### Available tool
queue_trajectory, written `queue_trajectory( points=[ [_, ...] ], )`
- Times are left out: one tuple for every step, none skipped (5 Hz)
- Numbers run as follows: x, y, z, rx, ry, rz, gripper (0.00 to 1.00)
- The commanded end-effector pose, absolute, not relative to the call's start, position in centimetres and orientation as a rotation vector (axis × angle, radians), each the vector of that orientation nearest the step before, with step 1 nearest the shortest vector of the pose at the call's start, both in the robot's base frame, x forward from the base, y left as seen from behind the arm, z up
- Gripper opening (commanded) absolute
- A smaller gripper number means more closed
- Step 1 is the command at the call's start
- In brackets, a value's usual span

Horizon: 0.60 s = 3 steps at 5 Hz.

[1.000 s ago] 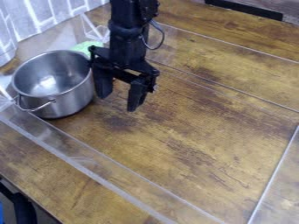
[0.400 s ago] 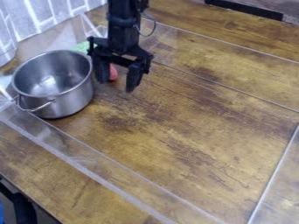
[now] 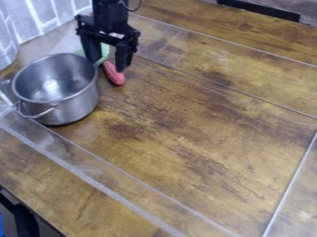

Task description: Move the pink spoon to the right side of the table

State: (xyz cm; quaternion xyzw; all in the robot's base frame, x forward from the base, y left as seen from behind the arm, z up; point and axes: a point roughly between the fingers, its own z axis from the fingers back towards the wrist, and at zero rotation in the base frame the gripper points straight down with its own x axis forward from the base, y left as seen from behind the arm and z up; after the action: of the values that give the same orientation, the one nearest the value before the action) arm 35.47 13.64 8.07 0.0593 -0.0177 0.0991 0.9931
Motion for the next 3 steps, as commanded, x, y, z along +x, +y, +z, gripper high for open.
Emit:
queue_trajectory(
  points=[
    [35.9, 16.1, 9.8, 0.141, -0.115, 0.218, 1.0],
    [36.7, 17.1, 10.4, 0.147, -0.135, 0.182, 1.0],
    [37.2, 17.7, 11.0, 0.152, -0.151, 0.142, 1.0]
  ],
)
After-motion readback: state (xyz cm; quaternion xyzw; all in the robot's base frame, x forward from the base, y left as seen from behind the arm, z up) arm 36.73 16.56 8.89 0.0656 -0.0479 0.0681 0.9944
